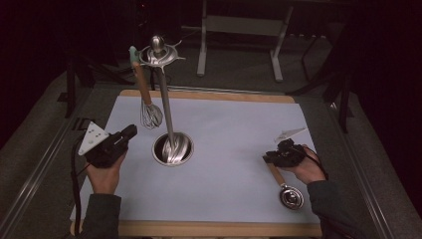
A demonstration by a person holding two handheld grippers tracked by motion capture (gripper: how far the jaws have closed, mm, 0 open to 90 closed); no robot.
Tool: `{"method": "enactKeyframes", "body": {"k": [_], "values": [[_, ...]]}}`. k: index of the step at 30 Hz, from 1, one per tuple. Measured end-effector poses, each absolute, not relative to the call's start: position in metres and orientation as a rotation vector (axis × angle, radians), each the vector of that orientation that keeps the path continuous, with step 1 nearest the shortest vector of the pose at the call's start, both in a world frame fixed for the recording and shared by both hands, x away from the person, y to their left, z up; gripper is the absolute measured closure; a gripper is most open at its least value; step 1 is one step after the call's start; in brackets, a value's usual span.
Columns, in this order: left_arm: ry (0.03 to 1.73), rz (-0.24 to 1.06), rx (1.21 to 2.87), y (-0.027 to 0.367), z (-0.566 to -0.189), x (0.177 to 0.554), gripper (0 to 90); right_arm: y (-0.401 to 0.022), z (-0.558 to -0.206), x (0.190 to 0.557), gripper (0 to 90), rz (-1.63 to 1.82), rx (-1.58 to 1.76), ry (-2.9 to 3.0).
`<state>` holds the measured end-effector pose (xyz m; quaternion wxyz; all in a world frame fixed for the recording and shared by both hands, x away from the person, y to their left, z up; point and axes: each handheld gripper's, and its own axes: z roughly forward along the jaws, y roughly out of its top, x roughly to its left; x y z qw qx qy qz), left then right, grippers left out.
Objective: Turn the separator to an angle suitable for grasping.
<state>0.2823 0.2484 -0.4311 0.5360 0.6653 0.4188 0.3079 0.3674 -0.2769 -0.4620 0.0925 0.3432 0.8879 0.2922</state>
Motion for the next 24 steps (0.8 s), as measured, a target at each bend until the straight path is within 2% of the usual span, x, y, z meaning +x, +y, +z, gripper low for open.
{"method": "enactKeyframes", "body": {"k": [7,14,24], "values": [[1.045,0.664,1.621,0.246,-0.464,0.279,82.4,-0.289,-0.468,0.362,87.0,0.843,1.061,2.634],[1.073,0.624,1.655,0.240,-0.486,0.276,81.8,-0.300,-0.473,0.356,89.2,0.831,1.100,2.635],[1.086,0.560,1.726,0.225,-0.514,0.275,81.5,-0.313,-0.476,0.351,68.1,0.889,1.224,2.645]]}}
